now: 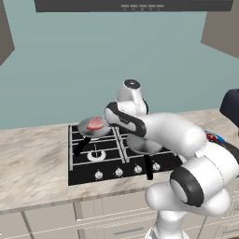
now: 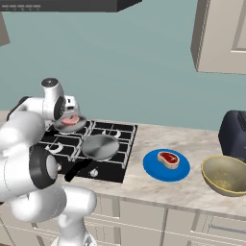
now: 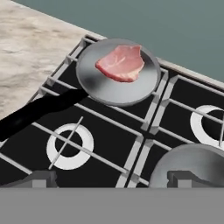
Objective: Place one of the steaks on the plate and the other in the bowl. Then place the bowl in the fridge.
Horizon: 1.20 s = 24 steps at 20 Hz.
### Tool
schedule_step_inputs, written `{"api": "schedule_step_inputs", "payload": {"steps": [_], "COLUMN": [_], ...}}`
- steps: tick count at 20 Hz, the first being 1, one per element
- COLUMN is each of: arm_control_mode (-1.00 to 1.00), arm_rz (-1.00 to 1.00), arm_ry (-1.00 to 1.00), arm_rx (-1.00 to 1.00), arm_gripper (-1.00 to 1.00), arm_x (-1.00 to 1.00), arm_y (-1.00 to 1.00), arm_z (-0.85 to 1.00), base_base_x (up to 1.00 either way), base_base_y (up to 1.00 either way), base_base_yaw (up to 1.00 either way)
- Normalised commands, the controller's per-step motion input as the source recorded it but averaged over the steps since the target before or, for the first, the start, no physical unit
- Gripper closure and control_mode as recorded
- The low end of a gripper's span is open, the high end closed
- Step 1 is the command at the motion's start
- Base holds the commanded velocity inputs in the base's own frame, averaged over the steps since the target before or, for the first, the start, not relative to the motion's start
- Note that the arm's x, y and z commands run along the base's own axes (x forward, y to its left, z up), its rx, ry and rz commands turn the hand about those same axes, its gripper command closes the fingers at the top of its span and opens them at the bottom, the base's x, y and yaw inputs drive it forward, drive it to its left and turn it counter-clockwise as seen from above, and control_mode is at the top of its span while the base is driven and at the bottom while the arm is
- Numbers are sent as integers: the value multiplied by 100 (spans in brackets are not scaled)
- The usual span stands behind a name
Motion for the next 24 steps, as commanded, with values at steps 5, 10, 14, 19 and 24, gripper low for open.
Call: {"api": "schedule_step_inputs", "payload": {"steps": [5,10,14,19,24], "arm_control_mode": [-100,-100,-100,-100,-100], "arm_rz": [0,0,0,0,0], "arm_ry": [0,0,0,0,0], "arm_rx": [-10,-16,-4,-1,0], "arm_gripper": [-100,-100,-100,-100,-100], "arm_x": [12,11,16,18,24], "arm_y": [35,18,8,9,5], "arm_z": [-20,-24,-1,-11,-22], "base_base_x": [0,0,0,0,0], "base_base_y": [0,0,0,0,0], "base_base_yaw": [0,0,0,0,0]}}
